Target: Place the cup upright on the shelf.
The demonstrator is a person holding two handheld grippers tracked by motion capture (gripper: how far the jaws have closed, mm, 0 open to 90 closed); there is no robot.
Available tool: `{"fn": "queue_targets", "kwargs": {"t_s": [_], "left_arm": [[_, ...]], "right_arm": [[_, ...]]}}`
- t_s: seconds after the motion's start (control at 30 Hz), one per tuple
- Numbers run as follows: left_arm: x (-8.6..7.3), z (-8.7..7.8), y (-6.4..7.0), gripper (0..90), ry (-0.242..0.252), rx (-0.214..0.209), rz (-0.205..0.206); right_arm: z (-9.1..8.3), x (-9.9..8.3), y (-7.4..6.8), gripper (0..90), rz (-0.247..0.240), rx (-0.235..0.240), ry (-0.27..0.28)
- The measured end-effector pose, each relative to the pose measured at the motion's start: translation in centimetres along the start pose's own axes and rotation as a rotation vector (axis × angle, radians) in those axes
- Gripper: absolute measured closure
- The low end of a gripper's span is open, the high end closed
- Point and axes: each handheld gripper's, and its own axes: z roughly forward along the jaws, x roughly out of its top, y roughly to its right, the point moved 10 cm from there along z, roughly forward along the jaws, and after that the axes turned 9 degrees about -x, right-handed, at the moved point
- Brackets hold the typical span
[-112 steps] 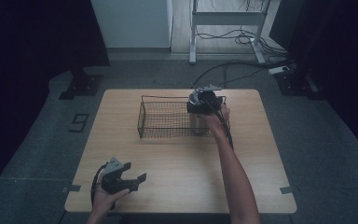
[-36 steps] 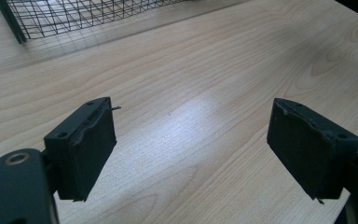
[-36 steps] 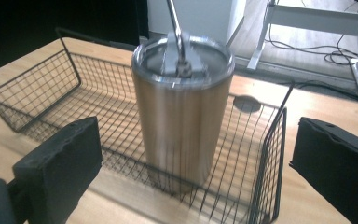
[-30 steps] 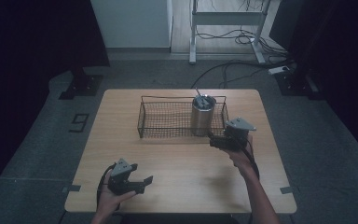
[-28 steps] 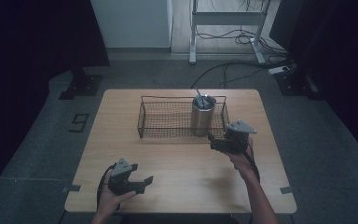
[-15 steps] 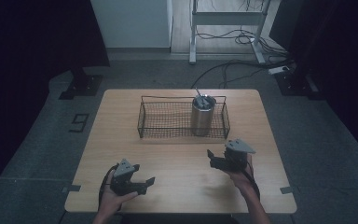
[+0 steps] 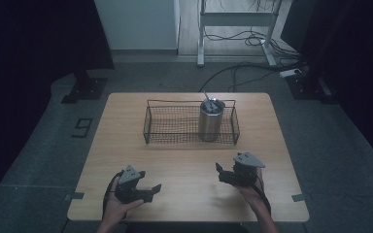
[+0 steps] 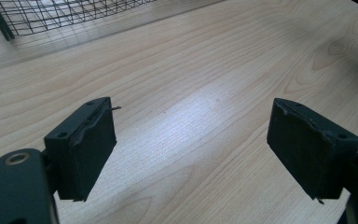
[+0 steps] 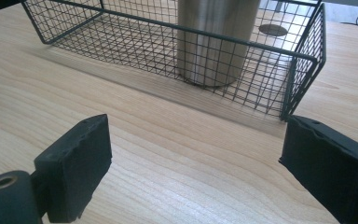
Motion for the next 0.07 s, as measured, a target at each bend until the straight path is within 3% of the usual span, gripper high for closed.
{"fn": "queue_targets", "kwargs": {"t_s": [0.07], "left_arm": [[0.00,-0.03,-0.03,15.7,0.002,0.000,-0.001]], "right_arm": [[0.04,-0.06,0.18,8.1,-0.002,-0.008,-0.002]]}}
